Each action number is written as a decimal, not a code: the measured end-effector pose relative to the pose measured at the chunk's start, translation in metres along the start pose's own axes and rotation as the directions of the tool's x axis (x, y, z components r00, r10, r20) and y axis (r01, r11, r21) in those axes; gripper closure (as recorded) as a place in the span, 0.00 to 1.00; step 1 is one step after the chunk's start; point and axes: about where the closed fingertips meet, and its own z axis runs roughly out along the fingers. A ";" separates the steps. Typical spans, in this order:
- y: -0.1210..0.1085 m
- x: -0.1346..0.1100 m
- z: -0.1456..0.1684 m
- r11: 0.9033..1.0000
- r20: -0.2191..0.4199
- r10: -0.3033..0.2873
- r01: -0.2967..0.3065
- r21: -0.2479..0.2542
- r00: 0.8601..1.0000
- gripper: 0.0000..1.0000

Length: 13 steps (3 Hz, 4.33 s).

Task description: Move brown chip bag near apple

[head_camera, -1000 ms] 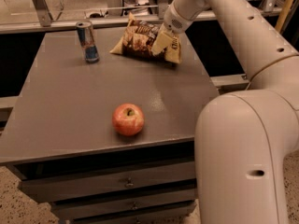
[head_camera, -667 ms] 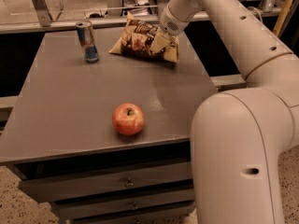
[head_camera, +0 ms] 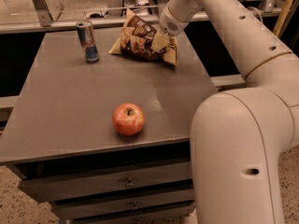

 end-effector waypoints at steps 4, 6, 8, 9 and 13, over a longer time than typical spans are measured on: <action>0.000 0.000 -0.001 1.000 0.001 0.000 0.000 0.000 1.000 1.00; -0.025 0.056 -0.128 0.993 0.140 0.055 -0.068 0.094 0.989 1.00; -0.021 0.086 -0.200 0.985 0.282 0.084 -0.122 0.119 0.956 1.00; -0.009 0.071 -0.202 0.990 0.294 0.087 -0.114 0.077 0.952 1.00; 0.093 0.004 -0.193 0.993 0.318 0.112 -0.118 0.001 0.941 1.00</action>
Offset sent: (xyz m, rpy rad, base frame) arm -0.0168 -0.1136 0.1023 0.2267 -0.0662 0.0372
